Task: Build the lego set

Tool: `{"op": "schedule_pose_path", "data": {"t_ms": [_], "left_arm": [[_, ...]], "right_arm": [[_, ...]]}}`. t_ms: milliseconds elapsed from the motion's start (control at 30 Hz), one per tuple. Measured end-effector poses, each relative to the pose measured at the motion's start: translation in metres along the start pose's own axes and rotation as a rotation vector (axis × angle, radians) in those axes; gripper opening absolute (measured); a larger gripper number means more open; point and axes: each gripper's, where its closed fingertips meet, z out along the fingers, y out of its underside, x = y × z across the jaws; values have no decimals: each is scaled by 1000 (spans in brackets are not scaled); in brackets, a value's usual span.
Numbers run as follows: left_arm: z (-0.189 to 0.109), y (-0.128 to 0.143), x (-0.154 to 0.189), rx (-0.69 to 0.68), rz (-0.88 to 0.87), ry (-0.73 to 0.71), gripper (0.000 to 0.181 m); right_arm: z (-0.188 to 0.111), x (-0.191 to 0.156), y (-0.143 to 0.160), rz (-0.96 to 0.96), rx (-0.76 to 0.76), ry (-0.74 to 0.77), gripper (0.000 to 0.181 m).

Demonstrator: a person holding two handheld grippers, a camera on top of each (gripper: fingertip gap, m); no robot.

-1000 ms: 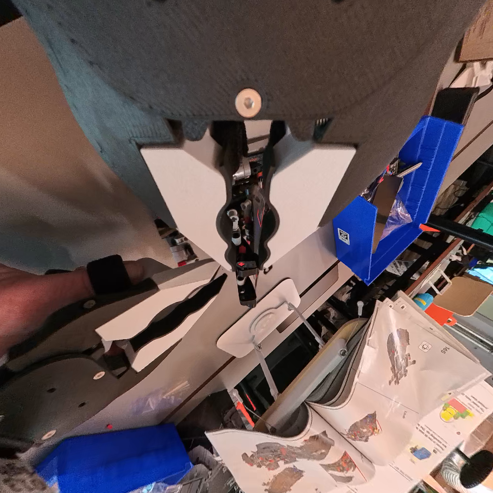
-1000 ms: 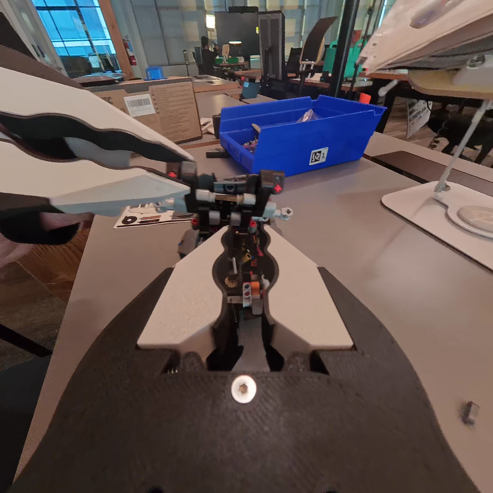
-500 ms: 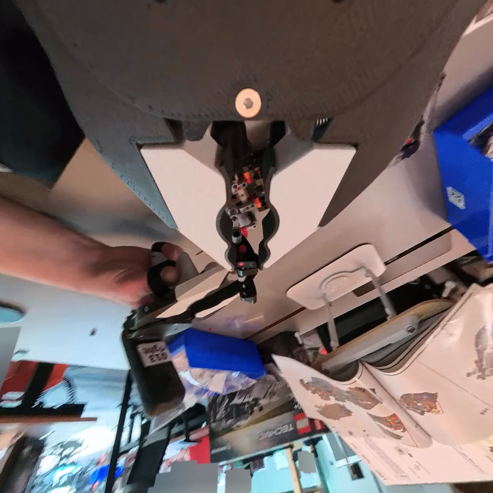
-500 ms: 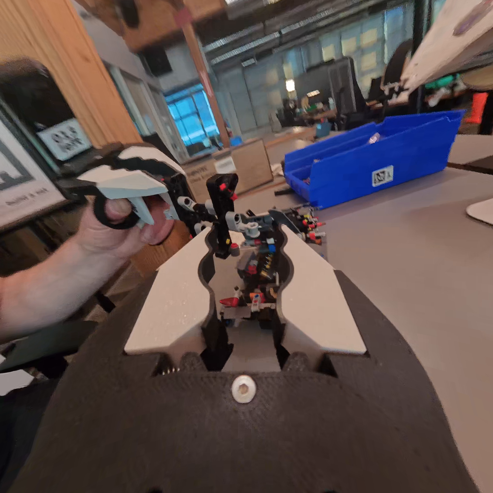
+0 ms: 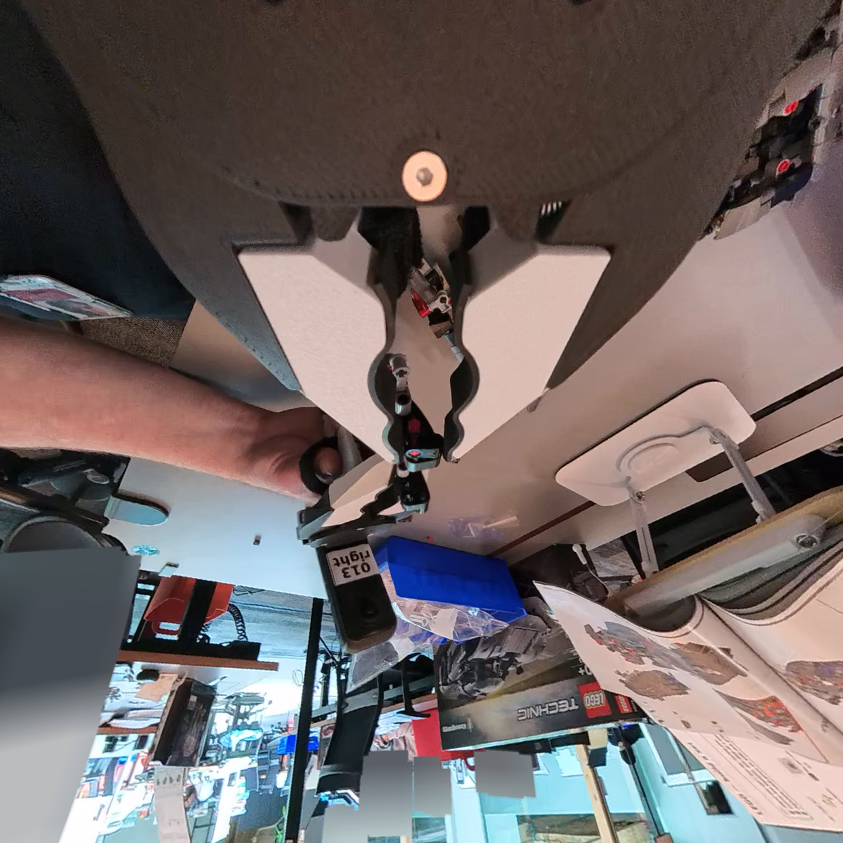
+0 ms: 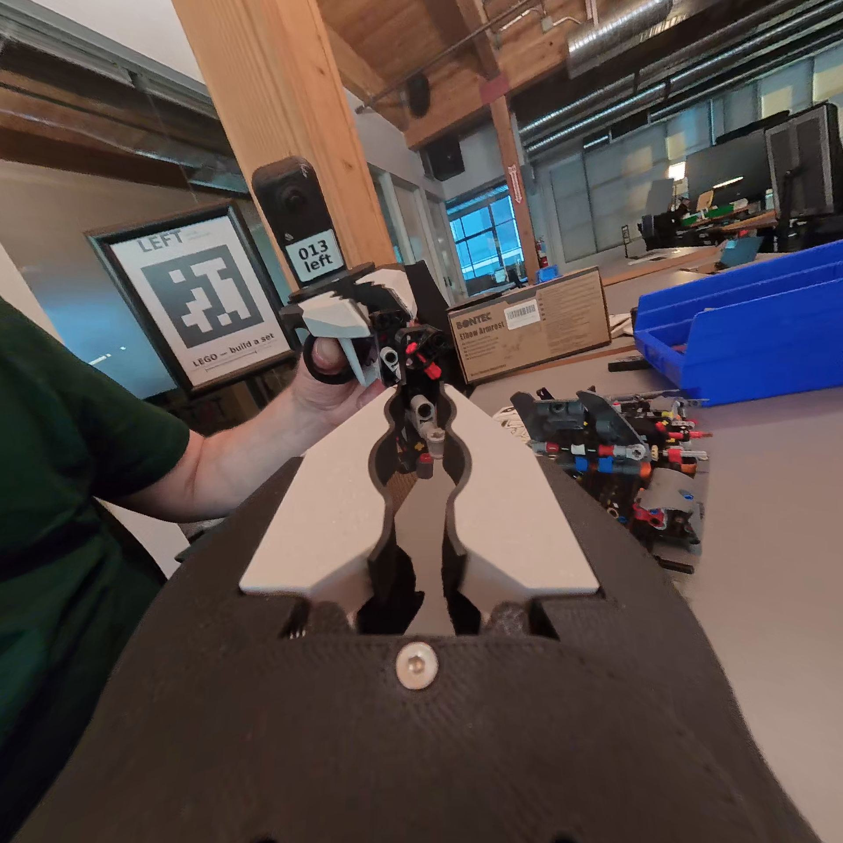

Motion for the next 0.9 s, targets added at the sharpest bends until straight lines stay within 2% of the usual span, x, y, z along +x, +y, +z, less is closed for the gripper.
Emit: {"op": "schedule_pose_path", "data": {"t_ms": [133, 267, 333, 400, 533, 633, 900], "left_arm": [[-4, 0, 8, -8, 35, 70, 37], [-16, -4, 8, 40, 81, 110, 37], [-20, -2, -7, -2, 197, -4, 35], [-18, 5, -18, -105, 386, -115, 31], [2, 24, -13, -269, 748, -149, 36], [17, 31, 0, -293, 854, -79, 41], [23, 12, 4, -228, 970, -76, 34]], "right_arm": [[-9, -7, -11, 79, 74, -80, 11], [-14, -11, -15, 182, 104, -155, 11], [-15, -15, -13, 261, 100, -220, 10], [-16, -18, -15, 336, 121, -278, 10], [-14, -27, -13, 423, 101, -373, 10], [-11, -30, -5, 471, 54, -397, 10], [-9, -28, 3, 543, 12, -418, 10]]}}
